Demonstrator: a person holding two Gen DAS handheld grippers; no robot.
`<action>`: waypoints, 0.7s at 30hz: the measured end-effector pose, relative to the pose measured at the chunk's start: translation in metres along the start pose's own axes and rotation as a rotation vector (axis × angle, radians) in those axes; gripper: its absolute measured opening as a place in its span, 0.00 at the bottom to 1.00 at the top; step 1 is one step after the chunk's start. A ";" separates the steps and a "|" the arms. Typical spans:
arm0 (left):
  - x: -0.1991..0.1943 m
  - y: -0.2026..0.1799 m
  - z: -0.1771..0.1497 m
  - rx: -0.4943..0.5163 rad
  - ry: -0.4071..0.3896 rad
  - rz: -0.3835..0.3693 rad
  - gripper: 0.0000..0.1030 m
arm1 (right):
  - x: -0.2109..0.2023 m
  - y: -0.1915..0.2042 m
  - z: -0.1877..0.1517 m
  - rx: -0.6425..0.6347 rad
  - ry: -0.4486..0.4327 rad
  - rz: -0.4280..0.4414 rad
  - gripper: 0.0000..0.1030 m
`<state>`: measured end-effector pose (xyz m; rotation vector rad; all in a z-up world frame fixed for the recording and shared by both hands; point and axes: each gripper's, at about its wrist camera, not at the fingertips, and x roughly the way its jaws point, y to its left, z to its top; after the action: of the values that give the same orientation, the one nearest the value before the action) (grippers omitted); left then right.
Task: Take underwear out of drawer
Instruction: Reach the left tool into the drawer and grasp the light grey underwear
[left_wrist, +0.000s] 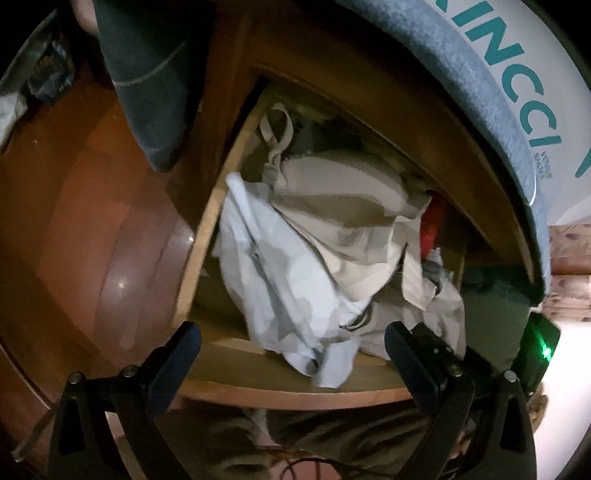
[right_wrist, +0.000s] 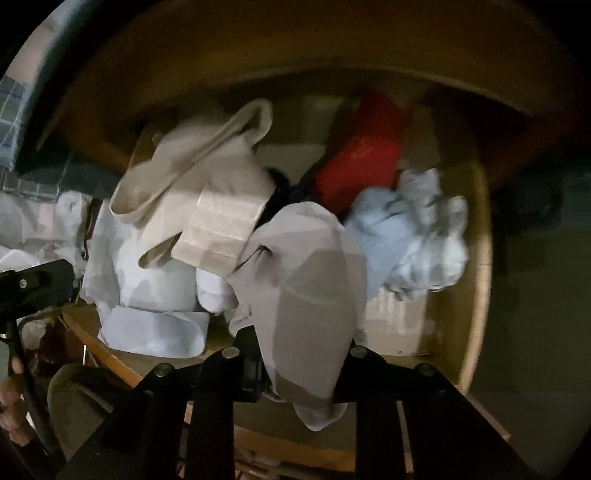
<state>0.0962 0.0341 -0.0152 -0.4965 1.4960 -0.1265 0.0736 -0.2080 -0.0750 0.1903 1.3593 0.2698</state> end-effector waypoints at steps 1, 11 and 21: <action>0.000 -0.001 0.000 -0.005 0.006 -0.008 0.99 | -0.002 -0.003 -0.003 0.008 -0.006 0.005 0.20; 0.016 0.004 0.004 -0.073 0.061 -0.019 0.98 | -0.003 -0.028 0.005 0.086 -0.010 0.124 0.20; 0.028 0.009 0.008 -0.060 0.092 -0.023 0.92 | -0.003 -0.036 0.005 0.106 -0.013 0.173 0.21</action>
<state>0.1046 0.0329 -0.0445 -0.5631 1.5880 -0.1240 0.0809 -0.2434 -0.0818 0.3986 1.3466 0.3409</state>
